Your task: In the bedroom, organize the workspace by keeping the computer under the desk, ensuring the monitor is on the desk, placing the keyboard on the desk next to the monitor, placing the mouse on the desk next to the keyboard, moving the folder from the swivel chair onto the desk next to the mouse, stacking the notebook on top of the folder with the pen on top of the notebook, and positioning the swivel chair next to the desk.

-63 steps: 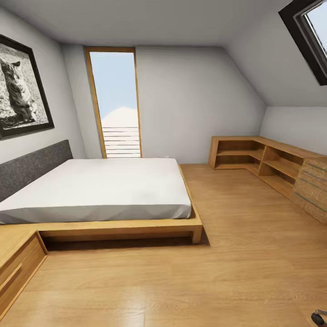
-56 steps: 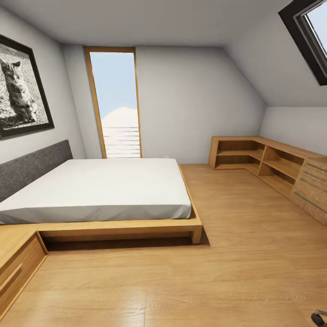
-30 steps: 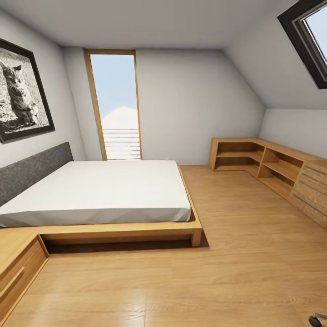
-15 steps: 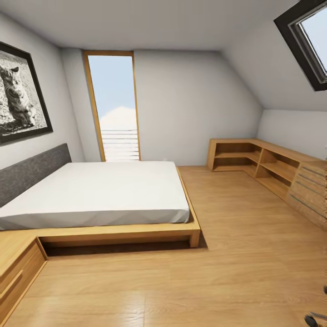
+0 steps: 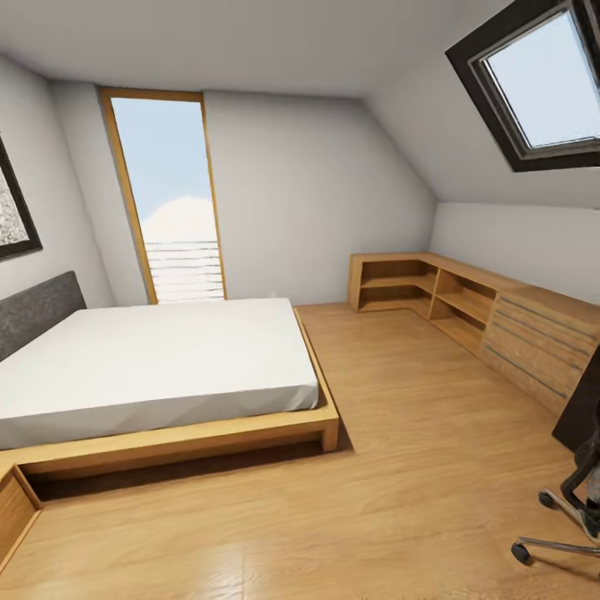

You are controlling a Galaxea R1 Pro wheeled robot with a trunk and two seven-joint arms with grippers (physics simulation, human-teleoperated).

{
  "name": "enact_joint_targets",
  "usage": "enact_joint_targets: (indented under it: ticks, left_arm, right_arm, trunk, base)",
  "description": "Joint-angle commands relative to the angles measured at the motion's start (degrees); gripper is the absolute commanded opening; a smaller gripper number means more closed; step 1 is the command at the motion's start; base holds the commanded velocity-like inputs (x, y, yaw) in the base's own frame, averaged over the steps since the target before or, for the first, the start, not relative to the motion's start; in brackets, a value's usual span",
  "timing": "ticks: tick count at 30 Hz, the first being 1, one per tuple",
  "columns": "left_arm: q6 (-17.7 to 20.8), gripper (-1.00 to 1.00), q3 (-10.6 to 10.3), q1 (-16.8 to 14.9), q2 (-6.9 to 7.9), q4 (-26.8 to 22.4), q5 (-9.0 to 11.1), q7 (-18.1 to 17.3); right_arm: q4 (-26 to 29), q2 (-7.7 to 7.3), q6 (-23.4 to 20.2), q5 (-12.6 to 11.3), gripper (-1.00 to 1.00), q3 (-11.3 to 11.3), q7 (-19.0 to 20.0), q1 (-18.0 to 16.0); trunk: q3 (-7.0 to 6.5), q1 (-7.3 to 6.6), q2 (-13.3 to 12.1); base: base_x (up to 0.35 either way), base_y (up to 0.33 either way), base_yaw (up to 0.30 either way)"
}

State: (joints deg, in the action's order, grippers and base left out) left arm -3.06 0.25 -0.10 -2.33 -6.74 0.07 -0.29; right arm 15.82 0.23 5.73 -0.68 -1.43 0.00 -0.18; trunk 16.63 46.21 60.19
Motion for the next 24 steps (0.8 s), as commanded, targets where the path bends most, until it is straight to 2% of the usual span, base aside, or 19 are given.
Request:
enact_joint_targets:
  ticks: [1,4,6,11,13,17,24]
  left_arm:
    - [-0.92,1.00,0.05,0.01,0.10,-2.36,0.01,-0.01]
    - [-1.87,1.00,0.08,0.01,0.18,-7.94,0.03,0.10]
    - [-2.09,1.00,0.15,0.01,0.13,-13.88,0.23,0.27]
    - [-2.11,1.00,0.18,-0.05,0.17,-19.58,1.93,0.24]
    - [-2.18,1.00,0.18,-0.06,0.21,-19.68,2.35,0.18]
    - [-5.53,1.00,0.47,-0.07,1.81,-16.96,3.54,-0.14]
    - [-16.69,1.00,0.69,-0.08,2.57,-13.41,4.89,-0.30]
  right_arm:
    - [2.48,-0.07,0.77,-0.10,1.00,-0.41,0.00,-0.02]
    - [6.13,-0.23,4.02,0.09,1.00,-0.71,0.11,-0.51]
    - [7.22,-0.10,8.61,0.07,1.00,-0.77,0.11,-1.99]
    - [7.55,1.02,14.38,-0.07,1.00,-0.83,0.09,-5.76]
    - [7.36,1.36,14.99,-0.09,1.00,-0.84,0.09,-6.74]
    - [3.52,1.10,16.81,-0.48,1.00,-1.17,0.07,-8.14]
    - [-0.05,0.77,22.09,-1.74,1.00,-1.59,0.02,-8.74]
  trunk:
    - [-0.11,-0.22,-0.38]
    - [-0.65,-0.88,-1.58]
    - [-1.01,-1.32,-2.38]
    - [-1.91,-2.42,-4.39]
    - [-2.27,-2.86,-5.19]
    - [-3.10,-3.74,-6.79]
    - [-4.80,-5.28,-9.60]
  base:
    - [0.000,0.000,-0.298]
    - [0.000,0.000,-0.299]
    - [0.000,0.000,-0.299]
    - [0.000,0.000,-0.299]
    - [0.000,0.000,-0.299]
    - [0.000,0.000,-0.265]
    - [0.000,0.000,-0.190]
